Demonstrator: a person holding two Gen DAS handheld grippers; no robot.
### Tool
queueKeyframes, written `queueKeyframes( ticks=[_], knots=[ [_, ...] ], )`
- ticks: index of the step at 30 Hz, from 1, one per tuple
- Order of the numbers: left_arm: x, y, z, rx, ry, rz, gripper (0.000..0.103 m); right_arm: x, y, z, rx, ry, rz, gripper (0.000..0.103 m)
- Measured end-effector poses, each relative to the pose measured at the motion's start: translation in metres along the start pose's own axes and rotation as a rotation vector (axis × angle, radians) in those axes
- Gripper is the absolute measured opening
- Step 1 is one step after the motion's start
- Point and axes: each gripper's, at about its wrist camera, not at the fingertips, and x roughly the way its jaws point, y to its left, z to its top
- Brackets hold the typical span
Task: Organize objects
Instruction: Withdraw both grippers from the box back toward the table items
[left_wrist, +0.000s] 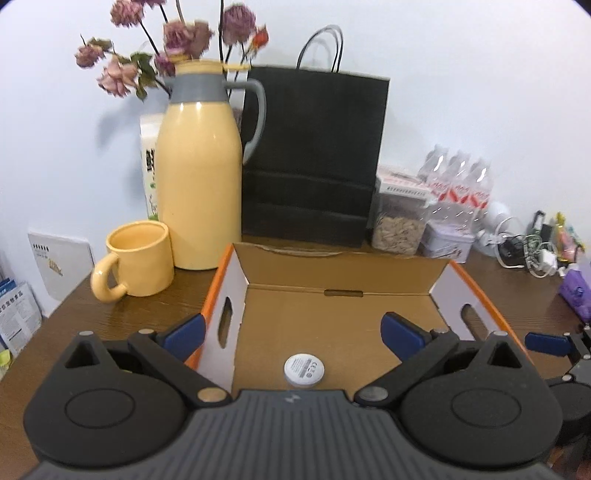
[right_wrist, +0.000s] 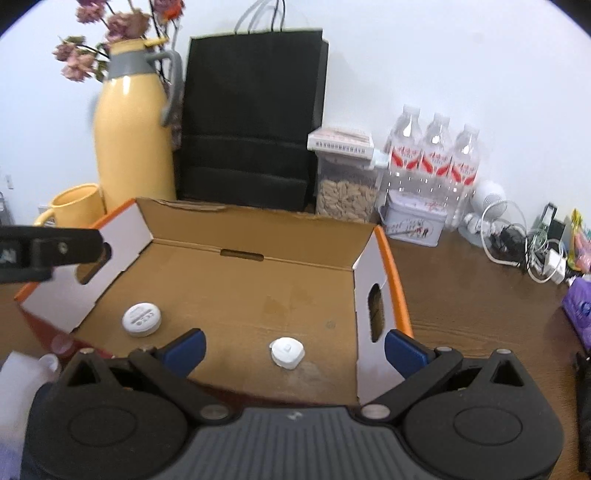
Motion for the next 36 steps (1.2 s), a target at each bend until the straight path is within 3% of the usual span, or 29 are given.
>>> queueKeyframes(
  ticks=[10, 19, 28, 36],
  knots=[
    [-0.075, 0.037, -0.032, 0.001, -0.053, -0.024, 0.103, -0.089, -0.009, -0.040, -0.054, -0.116, 0.020, 0.103],
    [-0.121, 0.067, -0.074, 0.021, -0.072, -0.013, 0.103, -0.155, -0.024, -0.102, -0.069, -0.185, 0.045, 0.103],
    [-0.140, 0.090, -0.125, -0.014, 0.003, 0.000, 0.103, -0.177, -0.036, -0.169, -0.030, -0.169, 0.113, 0.103],
    [-0.142, 0.095, -0.129, -0.045, 0.014, -0.011, 0.103, -0.174, -0.035, -0.171, 0.002, -0.176, 0.124, 0.103]
  ],
)
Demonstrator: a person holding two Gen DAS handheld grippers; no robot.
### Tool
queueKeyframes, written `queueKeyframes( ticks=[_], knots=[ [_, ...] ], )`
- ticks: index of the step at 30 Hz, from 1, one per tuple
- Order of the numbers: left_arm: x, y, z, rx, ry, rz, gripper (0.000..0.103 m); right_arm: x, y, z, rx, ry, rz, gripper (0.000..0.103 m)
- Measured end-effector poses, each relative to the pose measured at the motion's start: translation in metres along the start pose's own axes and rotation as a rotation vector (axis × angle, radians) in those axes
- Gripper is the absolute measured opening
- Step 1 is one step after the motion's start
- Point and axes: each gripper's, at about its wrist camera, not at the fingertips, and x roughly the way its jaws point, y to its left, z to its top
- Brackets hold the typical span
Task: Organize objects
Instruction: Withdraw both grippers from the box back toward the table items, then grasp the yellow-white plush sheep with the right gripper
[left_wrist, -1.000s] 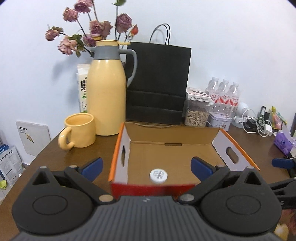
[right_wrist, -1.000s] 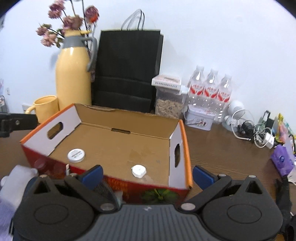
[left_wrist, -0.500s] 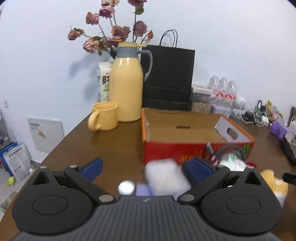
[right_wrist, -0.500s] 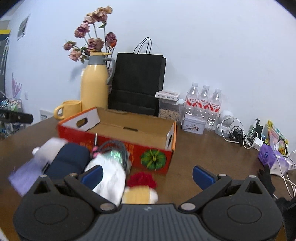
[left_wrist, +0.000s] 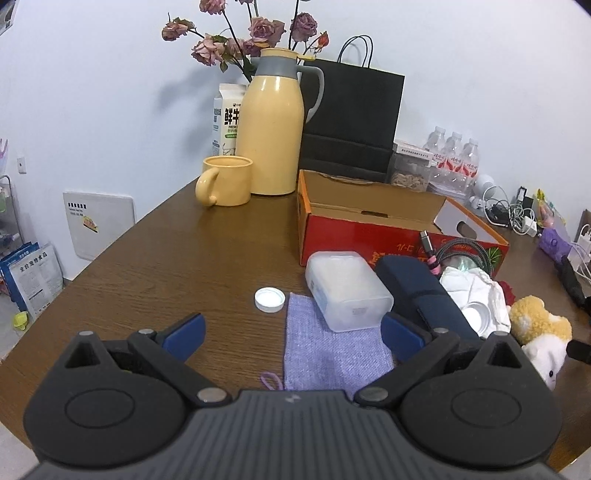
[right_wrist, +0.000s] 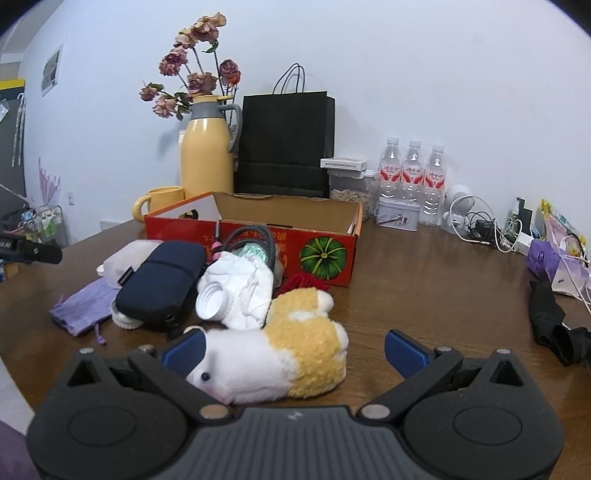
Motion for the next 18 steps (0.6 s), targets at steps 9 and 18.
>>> queueKeyframes(
  ticks=[9, 18],
  knots=[
    [0.011, 0.001, -0.006, -0.003, 0.043, 0.017, 0.103, 0.034, -0.005, 0.013, 0.055, 0.070, -0.011, 0.103],
    [0.026, -0.005, -0.015, 0.017, 0.113, 0.020, 0.103, 0.071, -0.016, 0.012, 0.178, 0.210, 0.057, 0.068]
  ],
)
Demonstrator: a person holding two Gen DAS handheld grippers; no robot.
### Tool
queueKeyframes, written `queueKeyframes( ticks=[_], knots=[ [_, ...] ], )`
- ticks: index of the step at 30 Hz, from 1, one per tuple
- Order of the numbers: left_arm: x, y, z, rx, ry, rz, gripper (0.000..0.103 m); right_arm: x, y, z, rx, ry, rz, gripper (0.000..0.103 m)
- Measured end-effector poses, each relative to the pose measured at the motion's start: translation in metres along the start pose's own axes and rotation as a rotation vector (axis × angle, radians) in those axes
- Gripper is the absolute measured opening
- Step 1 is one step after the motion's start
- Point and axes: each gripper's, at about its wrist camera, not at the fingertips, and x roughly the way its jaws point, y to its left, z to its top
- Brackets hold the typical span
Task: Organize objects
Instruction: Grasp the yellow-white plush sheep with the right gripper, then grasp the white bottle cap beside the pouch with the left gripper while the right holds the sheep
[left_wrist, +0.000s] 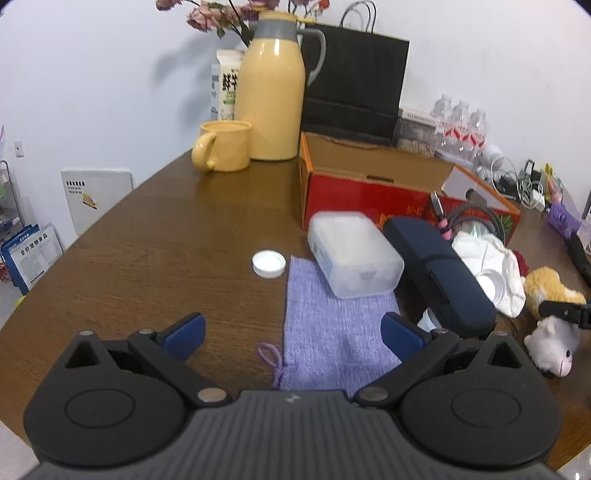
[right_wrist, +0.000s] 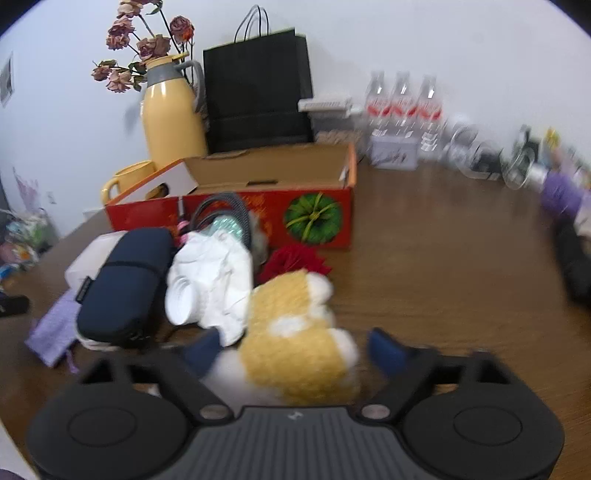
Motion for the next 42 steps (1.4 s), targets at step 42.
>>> queueKeyframes(
  ticks=[42],
  knots=[
    [0.087, 0.028, 0.037, -0.051, 0.036, 0.142, 0.070, -0.018, -0.008, 0.009, 0.062, -0.118, -0.013, 0.049]
  ],
)
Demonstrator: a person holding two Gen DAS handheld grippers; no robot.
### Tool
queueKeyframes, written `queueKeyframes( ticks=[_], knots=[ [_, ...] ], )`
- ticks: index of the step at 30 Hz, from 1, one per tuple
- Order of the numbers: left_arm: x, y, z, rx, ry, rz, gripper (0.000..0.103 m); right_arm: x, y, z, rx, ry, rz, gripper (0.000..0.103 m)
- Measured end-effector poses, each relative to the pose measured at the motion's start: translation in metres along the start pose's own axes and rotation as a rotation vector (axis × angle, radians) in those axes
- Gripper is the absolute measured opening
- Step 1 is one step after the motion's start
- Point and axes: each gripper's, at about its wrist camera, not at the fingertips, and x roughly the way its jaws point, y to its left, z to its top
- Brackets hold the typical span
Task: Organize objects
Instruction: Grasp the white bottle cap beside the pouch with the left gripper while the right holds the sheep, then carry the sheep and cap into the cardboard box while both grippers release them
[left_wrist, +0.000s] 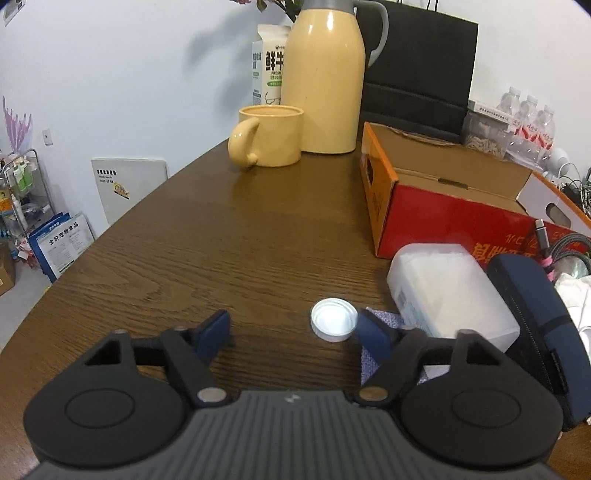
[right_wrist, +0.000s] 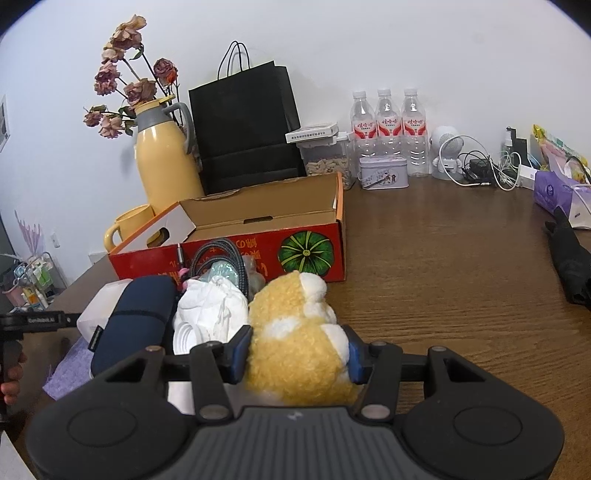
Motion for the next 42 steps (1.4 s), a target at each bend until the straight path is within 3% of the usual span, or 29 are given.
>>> queueKeyframes(
  ticks=[1, 4, 5, 18, 28, 35, 42],
  knots=[
    [0.001, 0.000, -0.001, -0.002, -0.002, -0.008, 0.063, 0.000, 0.000, 0.001, 0.000, 0.000, 0.001, 0.049],
    [0.001, -0.001, 0.000, -0.002, -0.016, -0.033, 0.027, 0.000, 0.001, 0.002, -0.002, 0.000, 0.002, 0.049],
    [0.000, 0.000, 0.000, -0.009, -0.017, -0.052, 0.026, 0.000, 0.001, 0.002, -0.003, -0.001, 0.003, 0.049],
    [-0.025, -0.003, 0.015, 0.002, -0.118, -0.069, 0.026, -0.005, 0.004, 0.015, -0.002, -0.038, 0.010, 0.049],
    [-0.049, -0.048, 0.074, 0.035, -0.250, -0.119, 0.026, 0.008, 0.022, 0.071, 0.020, -0.132, 0.040, 0.049],
    [-0.042, -0.101, 0.118, 0.064, -0.267, -0.130, 0.026, 0.047, 0.037, 0.127, 0.043, -0.146, 0.031, 0.049],
    [-0.004, -0.140, 0.143, 0.056, -0.209, -0.084, 0.026, 0.113, 0.036, 0.160, 0.094, -0.088, -0.045, 0.049]
  ],
)
